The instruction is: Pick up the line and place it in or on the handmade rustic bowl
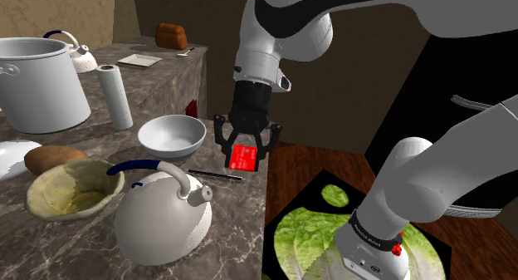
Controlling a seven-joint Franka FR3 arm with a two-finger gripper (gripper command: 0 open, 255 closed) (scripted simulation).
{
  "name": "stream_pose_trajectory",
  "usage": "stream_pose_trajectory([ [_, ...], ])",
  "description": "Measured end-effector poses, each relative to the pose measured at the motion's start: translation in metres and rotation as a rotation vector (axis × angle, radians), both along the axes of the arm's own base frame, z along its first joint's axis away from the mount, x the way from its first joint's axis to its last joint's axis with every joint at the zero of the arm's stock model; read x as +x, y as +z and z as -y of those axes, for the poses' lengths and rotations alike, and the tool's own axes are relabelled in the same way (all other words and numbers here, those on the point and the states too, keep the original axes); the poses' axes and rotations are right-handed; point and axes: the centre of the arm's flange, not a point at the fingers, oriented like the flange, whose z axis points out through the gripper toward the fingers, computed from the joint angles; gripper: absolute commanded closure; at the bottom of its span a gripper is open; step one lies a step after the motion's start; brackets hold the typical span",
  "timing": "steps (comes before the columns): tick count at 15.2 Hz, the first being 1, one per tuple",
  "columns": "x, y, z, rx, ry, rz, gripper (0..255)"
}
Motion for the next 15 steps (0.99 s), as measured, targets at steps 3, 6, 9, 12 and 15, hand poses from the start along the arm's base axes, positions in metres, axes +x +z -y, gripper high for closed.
stream_pose_trajectory([
  [3,0.010,0.006,-0.012,-0.001,0.000,0.000,255],
  [6,0.033,0.007,-0.040,-0.002,0.001,0.000,255],
  [9,0.060,0.009,-0.073,-0.001,0.001,0.000,255],
  [12,0.078,0.026,-0.105,0.007,0.010,0.004,255],
  [15,0.105,0.032,-0.140,0.101,-0.039,-0.041,255],
])
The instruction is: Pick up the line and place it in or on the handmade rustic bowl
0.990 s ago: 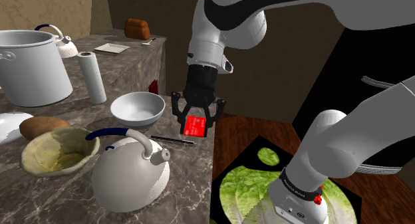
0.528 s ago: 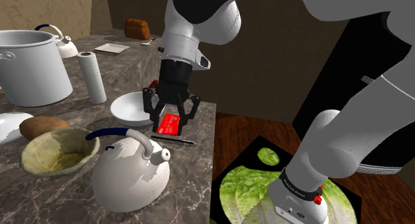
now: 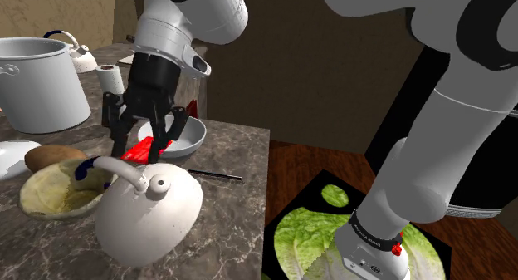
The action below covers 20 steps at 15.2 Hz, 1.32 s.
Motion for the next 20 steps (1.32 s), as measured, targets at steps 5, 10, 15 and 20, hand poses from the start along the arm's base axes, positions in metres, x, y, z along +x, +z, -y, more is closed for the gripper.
stream_pose_trajectory([
  [5,0.043,-0.011,-0.048,-0.067,0.028,0.018,255],
  [10,0.085,-0.015,-0.097,-0.099,0.042,0.039,255],
  [15,0.118,-0.019,-0.138,-0.100,0.041,0.039,255],
  [20,0.123,-0.046,-0.140,-0.102,0.040,0.040,255],
])
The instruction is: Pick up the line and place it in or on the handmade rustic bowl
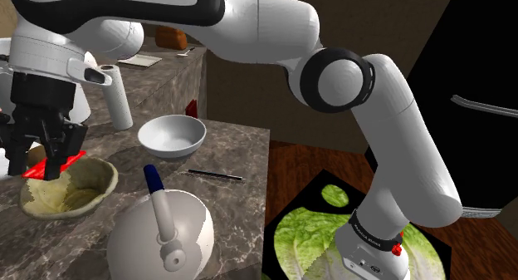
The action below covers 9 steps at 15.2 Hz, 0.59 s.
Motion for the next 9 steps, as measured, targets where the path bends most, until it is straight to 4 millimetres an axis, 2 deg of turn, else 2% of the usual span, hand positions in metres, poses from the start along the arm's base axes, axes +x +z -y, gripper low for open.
stream_pose_trajectory([
  [9,-0.001,-0.046,0.000,0.000,0.000,0.000,255],
])
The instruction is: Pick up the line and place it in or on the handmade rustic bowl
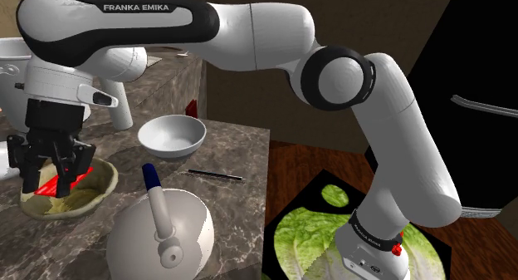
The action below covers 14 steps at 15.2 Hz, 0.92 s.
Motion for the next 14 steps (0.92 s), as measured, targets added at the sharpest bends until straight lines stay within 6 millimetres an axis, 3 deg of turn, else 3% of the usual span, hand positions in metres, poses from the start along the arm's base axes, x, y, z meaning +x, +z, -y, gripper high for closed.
stream_pose_trajectory([
  [6,0.0000,-0.0027,-0.0001,0.000,0.000,0.000,255],
  [7,0.0000,-0.0027,-0.0001,0.000,0.000,0.000,0],
  [14,0.0028,0.0028,0.0025,0.001,0.000,0.001,0],
])
